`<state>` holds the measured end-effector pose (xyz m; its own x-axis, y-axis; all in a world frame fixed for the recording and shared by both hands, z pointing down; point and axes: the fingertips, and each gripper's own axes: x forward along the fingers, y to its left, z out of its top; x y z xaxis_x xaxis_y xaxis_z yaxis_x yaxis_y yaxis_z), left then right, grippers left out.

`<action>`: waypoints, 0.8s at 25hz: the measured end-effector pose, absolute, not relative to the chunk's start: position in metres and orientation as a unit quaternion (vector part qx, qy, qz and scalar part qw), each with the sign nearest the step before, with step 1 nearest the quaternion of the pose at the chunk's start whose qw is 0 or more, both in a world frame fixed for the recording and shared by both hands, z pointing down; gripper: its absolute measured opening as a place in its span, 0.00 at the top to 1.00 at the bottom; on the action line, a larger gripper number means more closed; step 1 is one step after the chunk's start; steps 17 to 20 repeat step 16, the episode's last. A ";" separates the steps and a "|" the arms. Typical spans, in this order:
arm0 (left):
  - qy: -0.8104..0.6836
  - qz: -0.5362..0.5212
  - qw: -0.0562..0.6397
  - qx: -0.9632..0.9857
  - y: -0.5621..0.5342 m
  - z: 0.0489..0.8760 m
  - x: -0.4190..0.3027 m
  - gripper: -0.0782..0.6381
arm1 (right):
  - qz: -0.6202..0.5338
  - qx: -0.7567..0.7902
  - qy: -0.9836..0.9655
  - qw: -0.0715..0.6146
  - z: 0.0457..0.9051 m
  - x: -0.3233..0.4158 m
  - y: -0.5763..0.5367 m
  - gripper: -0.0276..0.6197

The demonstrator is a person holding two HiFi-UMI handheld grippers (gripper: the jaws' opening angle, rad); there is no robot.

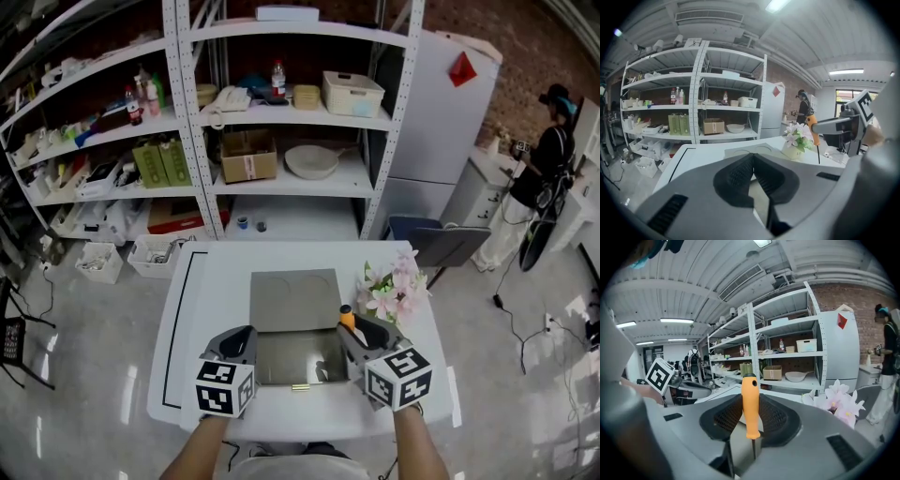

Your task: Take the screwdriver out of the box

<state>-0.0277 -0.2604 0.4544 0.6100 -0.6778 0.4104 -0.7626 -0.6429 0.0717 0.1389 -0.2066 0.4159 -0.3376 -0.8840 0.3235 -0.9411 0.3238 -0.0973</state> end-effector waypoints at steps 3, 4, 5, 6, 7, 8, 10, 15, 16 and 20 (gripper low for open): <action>-0.406 0.176 0.123 0.888 -0.261 0.456 -0.028 0.88 | 0.137 0.566 -0.806 0.107 0.418 0.140 -0.208 0.78; -0.407 0.177 0.124 0.888 -0.261 0.456 -0.028 0.88 | 0.137 0.565 -0.807 0.108 0.418 0.140 -0.208 0.78; -0.407 0.178 0.124 0.887 -0.261 0.456 -0.028 0.88 | 0.138 0.564 -0.807 0.109 0.418 0.139 -0.209 0.78; -0.407 0.178 0.125 0.887 -0.261 0.456 -0.028 0.88 | 0.138 0.563 -0.807 0.110 0.418 0.139 -0.209 0.78; -0.406 0.178 0.126 0.887 -0.261 0.457 -0.028 0.88 | 0.138 0.562 -0.808 0.110 0.418 0.139 -0.209 0.78; -0.406 0.178 0.127 0.887 -0.261 0.457 -0.028 0.88 | 0.138 0.562 -0.808 0.111 0.419 0.139 -0.210 0.78; -0.405 0.179 0.128 0.887 -0.261 0.460 -0.028 0.88 | 0.137 0.563 -0.808 0.112 0.419 0.139 -0.210 0.78; -0.404 0.180 0.129 0.888 -0.262 0.462 -0.029 0.88 | 0.136 0.561 -0.809 0.114 0.421 0.138 -0.211 0.78; -0.403 0.181 0.129 0.888 -0.263 0.462 -0.029 0.88 | 0.136 0.561 -0.809 0.115 0.421 0.137 -0.212 0.78; -0.403 0.181 0.129 0.888 -0.263 0.462 -0.029 0.88 | 0.136 0.561 -0.809 0.115 0.421 0.137 -0.212 0.78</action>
